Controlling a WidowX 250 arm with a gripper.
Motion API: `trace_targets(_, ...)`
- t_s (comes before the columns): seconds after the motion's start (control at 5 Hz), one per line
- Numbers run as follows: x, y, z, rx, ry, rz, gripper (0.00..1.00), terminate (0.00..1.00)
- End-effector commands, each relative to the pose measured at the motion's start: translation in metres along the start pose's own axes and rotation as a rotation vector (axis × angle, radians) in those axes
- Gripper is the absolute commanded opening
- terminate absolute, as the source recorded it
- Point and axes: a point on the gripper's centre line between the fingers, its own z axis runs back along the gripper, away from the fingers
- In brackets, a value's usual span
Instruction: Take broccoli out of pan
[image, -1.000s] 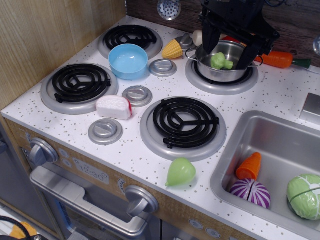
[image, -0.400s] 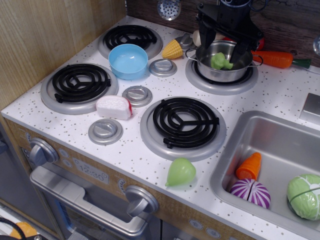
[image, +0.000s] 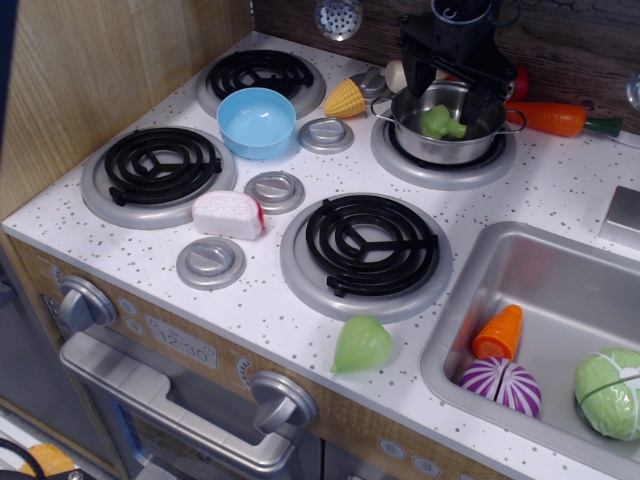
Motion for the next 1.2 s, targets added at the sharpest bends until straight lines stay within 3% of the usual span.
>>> trace_targets(0.0, 0.024, -0.001, 0.008, -0.041, -0.074, -0.044, 1.0, 0.0)
trace_targets(0.8, 0.019, 0.015, -0.017, -0.077, -0.087, -0.091, 1.0, 0.0)
trace_targets(1.0, 0.016, 0.013, -0.026, -0.093, -0.118, -0.074, 1.0, 0.0)
